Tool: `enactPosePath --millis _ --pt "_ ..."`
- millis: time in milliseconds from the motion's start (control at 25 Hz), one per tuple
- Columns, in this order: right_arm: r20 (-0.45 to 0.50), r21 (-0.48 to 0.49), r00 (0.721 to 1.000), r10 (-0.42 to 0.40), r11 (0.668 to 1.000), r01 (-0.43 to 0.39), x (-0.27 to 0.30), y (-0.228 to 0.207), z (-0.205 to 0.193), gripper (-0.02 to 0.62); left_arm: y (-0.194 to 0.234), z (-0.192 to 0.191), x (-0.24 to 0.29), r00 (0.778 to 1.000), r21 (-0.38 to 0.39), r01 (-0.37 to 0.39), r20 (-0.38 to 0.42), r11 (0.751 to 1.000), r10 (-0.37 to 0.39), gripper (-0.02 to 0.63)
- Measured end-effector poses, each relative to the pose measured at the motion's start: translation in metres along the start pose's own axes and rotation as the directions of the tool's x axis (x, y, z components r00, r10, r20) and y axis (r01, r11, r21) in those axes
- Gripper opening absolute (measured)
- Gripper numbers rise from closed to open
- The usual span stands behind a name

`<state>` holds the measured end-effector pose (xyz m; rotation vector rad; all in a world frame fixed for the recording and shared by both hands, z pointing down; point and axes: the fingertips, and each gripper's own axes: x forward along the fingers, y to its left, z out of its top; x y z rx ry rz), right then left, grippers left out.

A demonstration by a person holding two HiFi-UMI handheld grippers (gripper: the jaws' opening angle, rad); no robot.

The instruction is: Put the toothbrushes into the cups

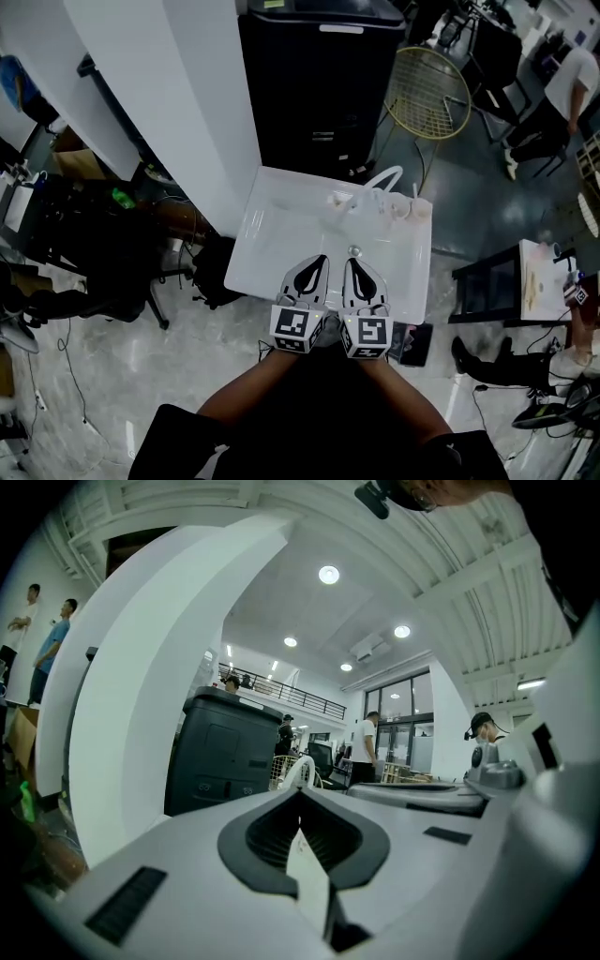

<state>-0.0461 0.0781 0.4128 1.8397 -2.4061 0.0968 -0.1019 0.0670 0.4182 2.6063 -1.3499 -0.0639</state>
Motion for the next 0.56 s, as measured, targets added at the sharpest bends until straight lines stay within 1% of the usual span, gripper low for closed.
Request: enactPosePath --millis 160,360,560 --pt "-0.024 -0.008 1.000 -0.004 1.000 0.004 -0.004 0.007 -0.007 0.018 -0.004 -0.006 -0.004 0.999 0.005 0.034 -0.013 0.999 -0.034 0.015" --pt "-0.055 -0.037 0.998 -0.003 0.999 0.001 -0.006 0.010 -0.011 0.018 0.000 -0.009 -0.005 0.999 -0.035 0.040 -0.004 0.999 -0.040 0.015" --pt "-0.088 -0.038 0.996 -0.005 0.999 0.001 -0.008 0.019 -0.020 0.018 0.000 -0.021 -0.013 0.998 -0.054 0.049 -0.027 0.997 -0.050 0.015"
